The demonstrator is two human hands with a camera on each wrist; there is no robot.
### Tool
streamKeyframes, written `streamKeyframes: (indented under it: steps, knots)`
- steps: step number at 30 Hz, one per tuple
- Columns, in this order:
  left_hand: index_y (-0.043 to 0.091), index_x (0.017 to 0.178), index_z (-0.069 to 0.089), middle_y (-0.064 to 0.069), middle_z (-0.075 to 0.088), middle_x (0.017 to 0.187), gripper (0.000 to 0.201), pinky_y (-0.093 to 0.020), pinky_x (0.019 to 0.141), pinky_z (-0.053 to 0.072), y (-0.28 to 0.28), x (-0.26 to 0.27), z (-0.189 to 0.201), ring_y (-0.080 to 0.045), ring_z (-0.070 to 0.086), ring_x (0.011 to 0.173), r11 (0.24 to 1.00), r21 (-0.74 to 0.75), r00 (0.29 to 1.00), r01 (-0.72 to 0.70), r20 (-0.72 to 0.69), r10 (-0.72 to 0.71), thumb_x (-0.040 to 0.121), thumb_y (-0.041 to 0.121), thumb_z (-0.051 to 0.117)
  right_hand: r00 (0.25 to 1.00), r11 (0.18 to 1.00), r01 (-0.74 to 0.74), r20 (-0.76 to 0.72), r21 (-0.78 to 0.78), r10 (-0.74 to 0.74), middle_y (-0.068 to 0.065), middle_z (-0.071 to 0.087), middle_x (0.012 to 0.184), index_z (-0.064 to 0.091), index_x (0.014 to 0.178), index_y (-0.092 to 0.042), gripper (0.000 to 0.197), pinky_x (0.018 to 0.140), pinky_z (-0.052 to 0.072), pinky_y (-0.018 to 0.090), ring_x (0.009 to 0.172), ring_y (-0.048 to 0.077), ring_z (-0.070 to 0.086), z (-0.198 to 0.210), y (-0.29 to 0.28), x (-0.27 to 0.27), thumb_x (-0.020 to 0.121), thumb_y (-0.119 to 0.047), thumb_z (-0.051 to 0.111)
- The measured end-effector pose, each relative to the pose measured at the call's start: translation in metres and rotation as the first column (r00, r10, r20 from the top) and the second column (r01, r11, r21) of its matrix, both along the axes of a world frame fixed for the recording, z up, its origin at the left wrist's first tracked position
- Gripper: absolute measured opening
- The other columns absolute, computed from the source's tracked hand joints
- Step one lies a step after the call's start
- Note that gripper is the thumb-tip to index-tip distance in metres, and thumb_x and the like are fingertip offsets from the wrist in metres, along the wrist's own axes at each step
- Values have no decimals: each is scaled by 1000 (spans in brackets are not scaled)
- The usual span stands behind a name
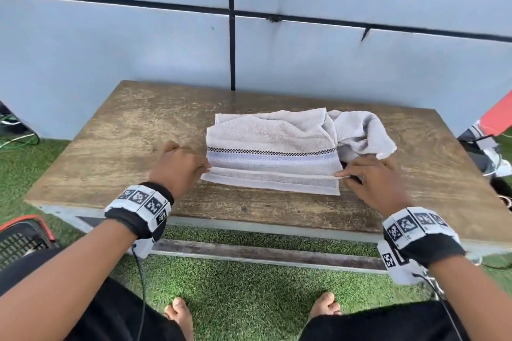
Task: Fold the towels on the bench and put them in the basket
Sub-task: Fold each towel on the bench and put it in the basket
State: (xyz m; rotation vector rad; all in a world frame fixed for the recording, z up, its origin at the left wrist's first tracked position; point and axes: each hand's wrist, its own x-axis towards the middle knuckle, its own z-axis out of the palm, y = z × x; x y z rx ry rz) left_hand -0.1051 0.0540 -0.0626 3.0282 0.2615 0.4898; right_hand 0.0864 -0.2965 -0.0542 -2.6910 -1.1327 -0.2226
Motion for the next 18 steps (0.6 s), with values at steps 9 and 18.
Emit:
streamKeyframes:
  steps: [9,18]
  knots:
    - [20,92,74,4,72,86,12,-39,90,48,2,-2,-10,-17,66,74,993,-76,990,89,-100,-96,87,20,63,994,986,-105,24,-128,109,-11,67,89,72,99,-33,24,73,17,30,91,20,61,-19,1,-6,78,-21,73]
    - [19,99,71,4,71,96,14,-31,83,53,9,0,2,-9,64,83,961,-265,928,77,-334,-167,87,20,63,992,964,-93,-105,-251,69,-19,62,106,68,105,-38,21,85,19,31,119,14,50,-13,2,-5,89,-30,57]
